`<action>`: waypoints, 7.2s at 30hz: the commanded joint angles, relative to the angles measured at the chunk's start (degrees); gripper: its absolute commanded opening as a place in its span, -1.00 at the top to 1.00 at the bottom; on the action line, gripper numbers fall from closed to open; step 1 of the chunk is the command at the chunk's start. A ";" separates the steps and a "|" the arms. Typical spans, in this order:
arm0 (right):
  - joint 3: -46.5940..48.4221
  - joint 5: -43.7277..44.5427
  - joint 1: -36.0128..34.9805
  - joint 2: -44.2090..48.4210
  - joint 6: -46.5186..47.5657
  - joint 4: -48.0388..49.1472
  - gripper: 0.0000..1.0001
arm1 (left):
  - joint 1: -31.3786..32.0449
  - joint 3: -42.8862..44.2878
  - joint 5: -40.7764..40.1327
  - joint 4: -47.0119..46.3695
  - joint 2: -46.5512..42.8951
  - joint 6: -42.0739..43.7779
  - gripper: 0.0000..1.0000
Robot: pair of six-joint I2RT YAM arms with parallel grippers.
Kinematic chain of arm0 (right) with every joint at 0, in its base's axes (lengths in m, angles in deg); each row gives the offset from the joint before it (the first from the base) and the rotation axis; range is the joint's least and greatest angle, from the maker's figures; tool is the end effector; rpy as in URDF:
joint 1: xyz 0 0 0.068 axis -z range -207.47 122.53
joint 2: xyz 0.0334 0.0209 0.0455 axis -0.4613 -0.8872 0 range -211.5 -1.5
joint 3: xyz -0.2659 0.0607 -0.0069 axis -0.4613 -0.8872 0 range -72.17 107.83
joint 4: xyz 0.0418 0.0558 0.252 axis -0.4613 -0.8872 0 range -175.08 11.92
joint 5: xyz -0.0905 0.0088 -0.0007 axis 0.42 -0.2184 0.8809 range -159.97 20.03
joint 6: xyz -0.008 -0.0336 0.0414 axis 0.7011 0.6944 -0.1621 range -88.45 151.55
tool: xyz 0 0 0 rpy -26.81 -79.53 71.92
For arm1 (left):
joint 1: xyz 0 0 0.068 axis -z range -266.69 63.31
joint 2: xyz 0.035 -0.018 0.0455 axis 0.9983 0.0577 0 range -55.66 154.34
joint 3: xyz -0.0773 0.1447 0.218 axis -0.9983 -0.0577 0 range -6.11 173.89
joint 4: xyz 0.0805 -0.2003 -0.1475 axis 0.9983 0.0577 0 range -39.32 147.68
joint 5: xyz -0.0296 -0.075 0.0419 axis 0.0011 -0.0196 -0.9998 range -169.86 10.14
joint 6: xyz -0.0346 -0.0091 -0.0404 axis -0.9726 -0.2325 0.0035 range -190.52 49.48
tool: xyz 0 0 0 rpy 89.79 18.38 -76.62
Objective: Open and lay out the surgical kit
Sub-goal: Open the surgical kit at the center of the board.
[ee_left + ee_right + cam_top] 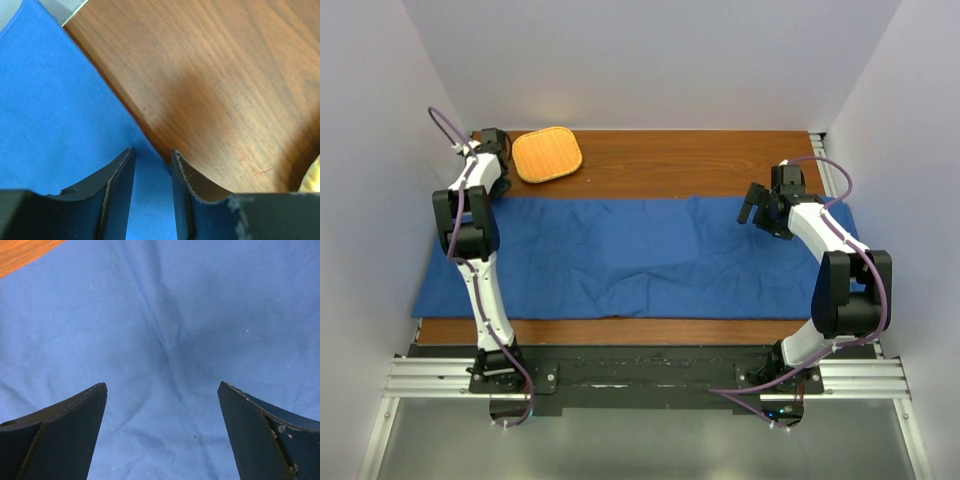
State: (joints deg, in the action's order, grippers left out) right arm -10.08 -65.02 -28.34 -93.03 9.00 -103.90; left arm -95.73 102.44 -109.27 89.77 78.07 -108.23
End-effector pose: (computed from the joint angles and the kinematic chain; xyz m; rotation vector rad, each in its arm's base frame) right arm 0.3324 0.0019 0.2193 0.5096 2.4790 0.0536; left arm 0.4863 0.0951 0.1597 -1.1482 2.2723 0.5024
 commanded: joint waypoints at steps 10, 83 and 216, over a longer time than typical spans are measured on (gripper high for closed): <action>0.41 -0.47 -0.19 1.00 0.84 0.78 -0.97 | -0.63 -1.67 -0.65 0.55 -6.29 2.21 0.23; -0.56 -1.43 -0.19 1.61 0.57 0.86 -0.97 | -1.16 -5.54 0.14 -2.62 -5.41 3.52 0.43; 30.48 30.38 6.40 -22.48 -6.19 -8.37 1.00 | -3.44 -29.80 6.21 -9.21 -26.59 2.47 0.92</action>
State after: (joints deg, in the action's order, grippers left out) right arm 24.04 -36.85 -22.24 -121.81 3.52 -111.73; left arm -98.79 72.52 -101.05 79.85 56.74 -106.85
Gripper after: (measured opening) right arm 0.025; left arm 0.083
